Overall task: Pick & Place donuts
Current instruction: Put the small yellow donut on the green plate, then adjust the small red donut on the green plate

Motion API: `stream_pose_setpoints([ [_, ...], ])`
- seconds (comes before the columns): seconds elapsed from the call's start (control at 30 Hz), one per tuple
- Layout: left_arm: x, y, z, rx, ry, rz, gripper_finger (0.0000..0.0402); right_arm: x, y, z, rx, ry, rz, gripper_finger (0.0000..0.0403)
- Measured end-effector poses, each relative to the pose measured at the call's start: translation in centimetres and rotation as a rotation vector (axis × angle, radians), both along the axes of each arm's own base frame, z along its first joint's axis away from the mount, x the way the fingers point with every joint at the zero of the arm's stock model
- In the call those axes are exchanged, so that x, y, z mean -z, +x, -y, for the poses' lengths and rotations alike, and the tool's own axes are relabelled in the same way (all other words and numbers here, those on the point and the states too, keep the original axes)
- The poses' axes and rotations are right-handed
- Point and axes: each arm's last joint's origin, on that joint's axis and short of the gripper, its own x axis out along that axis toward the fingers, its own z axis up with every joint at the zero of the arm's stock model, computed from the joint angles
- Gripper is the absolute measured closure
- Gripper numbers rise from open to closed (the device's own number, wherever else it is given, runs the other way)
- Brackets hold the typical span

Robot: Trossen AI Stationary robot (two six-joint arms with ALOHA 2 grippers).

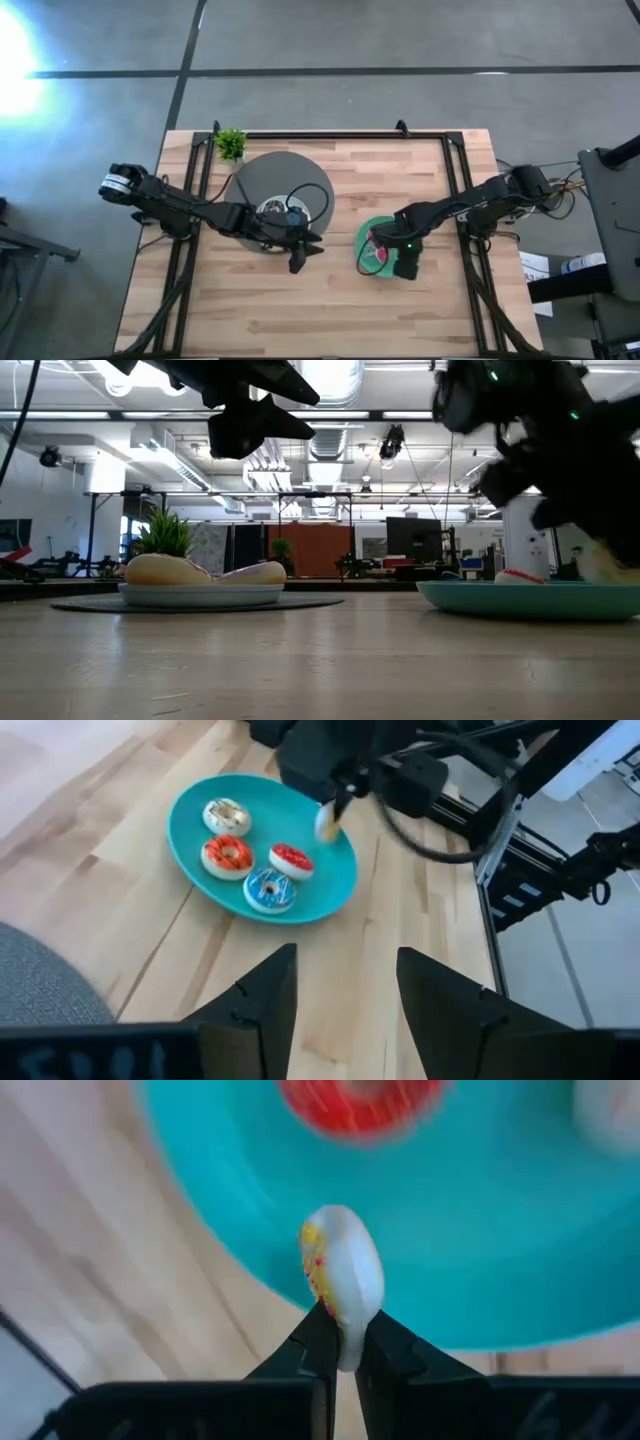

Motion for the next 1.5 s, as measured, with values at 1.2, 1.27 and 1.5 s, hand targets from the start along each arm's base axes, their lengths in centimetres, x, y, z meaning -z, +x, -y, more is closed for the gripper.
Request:
stream_pose_setpoints([
  [1.2,1.3,-0.5,0.1,-0.058,-0.011,-0.038,0.0255,2.6,-0.5,-0.1,0.061,0.119,-0.030,0.0260],
  [1.27,1.3,-0.5,0.1,-0.059,-0.011,-0.038,0.0255,2.3,-0.8,-0.1,0.061,0.105,-0.072,0.0246],
  [1.5,1.3,-0.5,0.1,-0.058,-0.010,-0.038,0.0255,0.0,-1.0,-0.1,-0.021,-0.124,-0.075,0.0223],
])
